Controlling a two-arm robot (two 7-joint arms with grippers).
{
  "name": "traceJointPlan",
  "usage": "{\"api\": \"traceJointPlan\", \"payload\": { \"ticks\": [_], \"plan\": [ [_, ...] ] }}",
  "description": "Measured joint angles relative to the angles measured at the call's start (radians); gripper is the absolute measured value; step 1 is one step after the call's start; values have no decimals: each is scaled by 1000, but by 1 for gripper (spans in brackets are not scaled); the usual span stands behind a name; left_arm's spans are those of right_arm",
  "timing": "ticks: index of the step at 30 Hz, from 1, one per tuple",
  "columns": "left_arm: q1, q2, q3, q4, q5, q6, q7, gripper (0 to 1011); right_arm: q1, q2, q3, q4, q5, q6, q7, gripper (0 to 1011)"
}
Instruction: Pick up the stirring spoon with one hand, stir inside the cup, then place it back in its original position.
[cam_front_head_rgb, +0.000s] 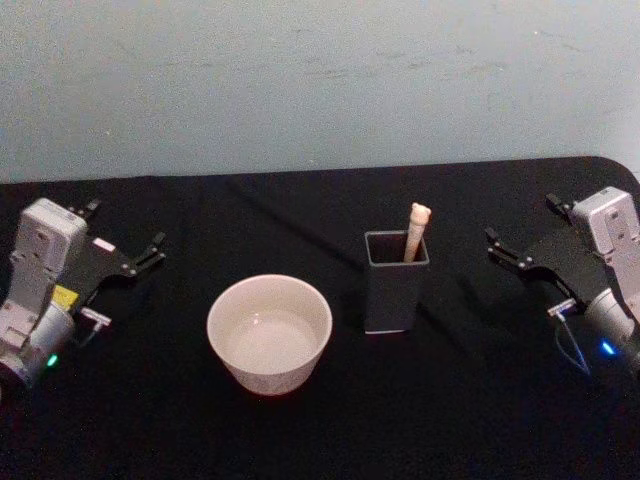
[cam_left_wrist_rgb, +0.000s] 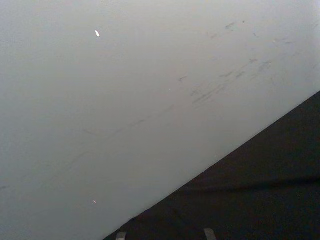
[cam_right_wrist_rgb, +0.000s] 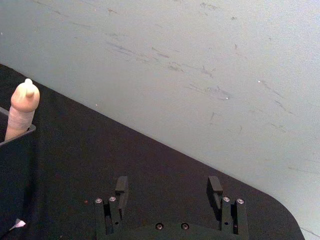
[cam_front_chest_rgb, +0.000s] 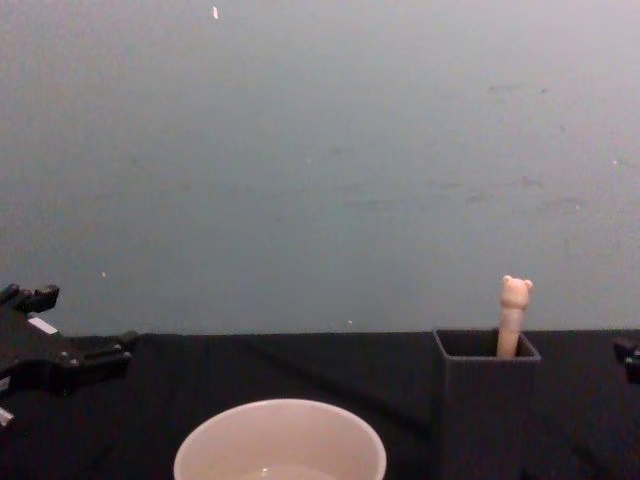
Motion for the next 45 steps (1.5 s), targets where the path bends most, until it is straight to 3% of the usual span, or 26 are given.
{"api": "traceJointPlan", "payload": {
  "ticks": [45],
  "plan": [
    [0, 0, 0, 0, 0, 0, 0, 1001, 0, 0, 0, 0, 0, 0, 0, 1003]
  ]
}}
